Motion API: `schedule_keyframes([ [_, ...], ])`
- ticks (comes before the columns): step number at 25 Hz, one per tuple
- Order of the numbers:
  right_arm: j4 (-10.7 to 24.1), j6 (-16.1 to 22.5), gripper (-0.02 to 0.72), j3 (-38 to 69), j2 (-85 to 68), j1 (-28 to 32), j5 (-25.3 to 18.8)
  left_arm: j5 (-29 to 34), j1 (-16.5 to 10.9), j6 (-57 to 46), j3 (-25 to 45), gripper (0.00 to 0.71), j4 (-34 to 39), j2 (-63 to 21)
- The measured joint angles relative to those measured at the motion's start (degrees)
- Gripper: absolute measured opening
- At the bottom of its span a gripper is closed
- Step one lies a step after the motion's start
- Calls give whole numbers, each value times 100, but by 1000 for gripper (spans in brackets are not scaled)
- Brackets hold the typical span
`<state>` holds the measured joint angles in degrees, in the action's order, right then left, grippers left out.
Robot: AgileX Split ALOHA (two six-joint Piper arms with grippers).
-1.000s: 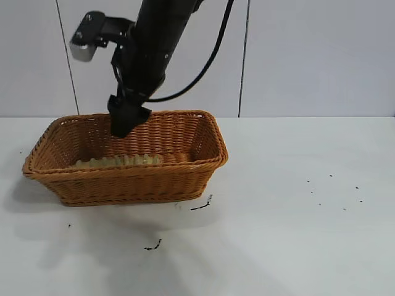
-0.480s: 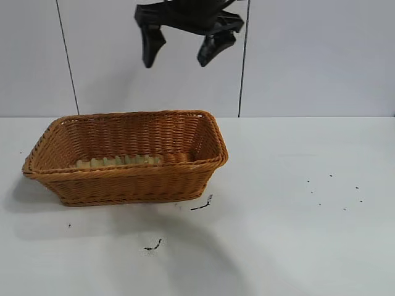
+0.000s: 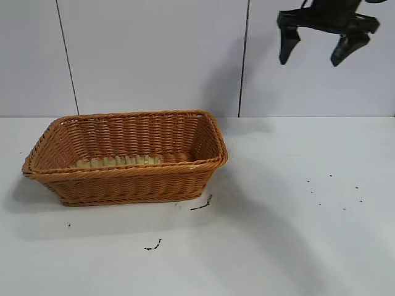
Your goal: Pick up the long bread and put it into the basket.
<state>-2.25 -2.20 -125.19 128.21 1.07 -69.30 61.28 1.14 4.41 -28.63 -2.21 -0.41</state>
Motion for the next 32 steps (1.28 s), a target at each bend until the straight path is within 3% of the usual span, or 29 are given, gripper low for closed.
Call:
schedule_keyframes([
  [6,-54,-17,689,142,-557,4,-34,0,0,0,0,692,0,0],
  [11,-55,-24,689,1118,-1662,4,-34,0,0,0,0,692,0,0],
  [18,-36,-154,689,3358,-3720,4,-26,0,0,0,0,692,0,0],
  [26,-36,-166,689,6608,-6315,4,-23,0,0,0,0,692,0,0],
  [32,-47,-166,689,8736,-8148,4,777,0,0,0,0,692,0,0],
])
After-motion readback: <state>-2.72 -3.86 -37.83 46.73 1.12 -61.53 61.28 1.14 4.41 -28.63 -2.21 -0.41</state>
